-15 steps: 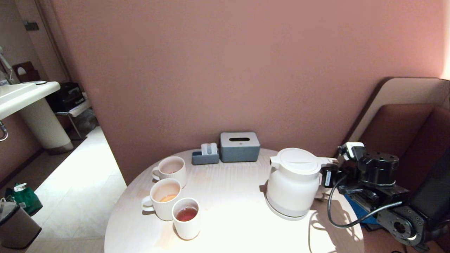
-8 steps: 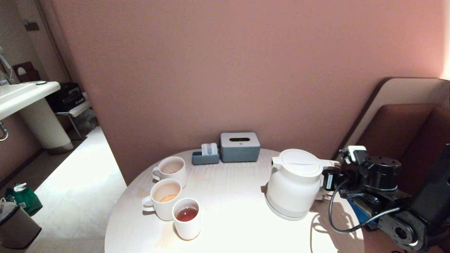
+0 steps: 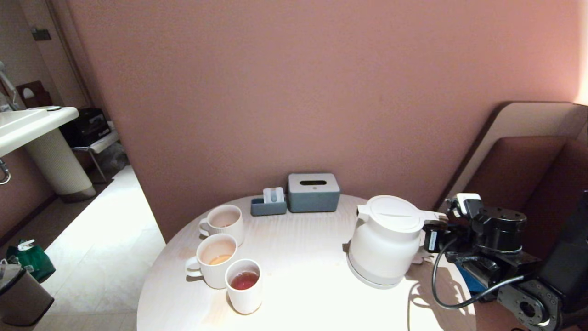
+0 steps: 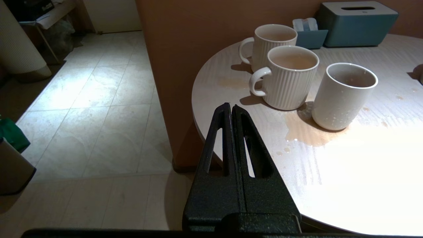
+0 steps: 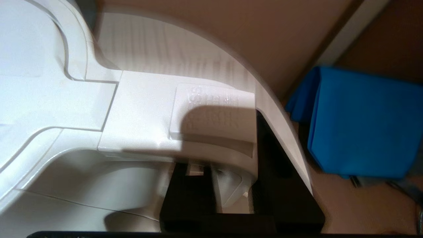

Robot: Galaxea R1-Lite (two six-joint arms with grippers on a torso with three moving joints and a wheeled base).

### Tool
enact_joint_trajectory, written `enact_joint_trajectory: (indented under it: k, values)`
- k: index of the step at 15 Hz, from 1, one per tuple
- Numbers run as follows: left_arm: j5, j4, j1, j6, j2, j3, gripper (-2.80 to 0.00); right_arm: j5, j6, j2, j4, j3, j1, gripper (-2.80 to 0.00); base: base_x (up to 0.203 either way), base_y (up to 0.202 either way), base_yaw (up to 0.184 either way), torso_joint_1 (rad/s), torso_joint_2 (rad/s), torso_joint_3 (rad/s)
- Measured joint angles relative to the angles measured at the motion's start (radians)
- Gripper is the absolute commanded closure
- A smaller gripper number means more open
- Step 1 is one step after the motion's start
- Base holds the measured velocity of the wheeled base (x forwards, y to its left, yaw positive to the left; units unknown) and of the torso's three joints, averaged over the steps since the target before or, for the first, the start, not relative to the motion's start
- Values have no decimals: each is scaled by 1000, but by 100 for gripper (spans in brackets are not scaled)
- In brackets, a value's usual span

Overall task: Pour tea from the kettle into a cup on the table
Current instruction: Put down the kettle on the table, then pick up the cup

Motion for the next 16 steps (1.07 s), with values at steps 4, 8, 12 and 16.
enact_joint_trajectory:
  k: [4, 8, 12, 16]
  values:
    - [0, 0, 0, 0, 0, 0, 0, -7, -6, 1, 6, -4, 0, -280, 0, 0, 0, 0, 0, 0]
    - [0, 0, 0, 0, 0, 0, 0, -9, -12, -19, 11, 20, 0, -280, 0, 0, 0, 0, 0, 0]
    - [0, 0, 0, 0, 0, 0, 0, -5, -13, -96, 57, 107, 1, -280, 0, 0, 0, 0, 0, 0]
    - [0, 0, 0, 0, 0, 0, 0, -4, -13, -253, 164, 173, 3, -280, 0, 0, 0, 0, 0, 0]
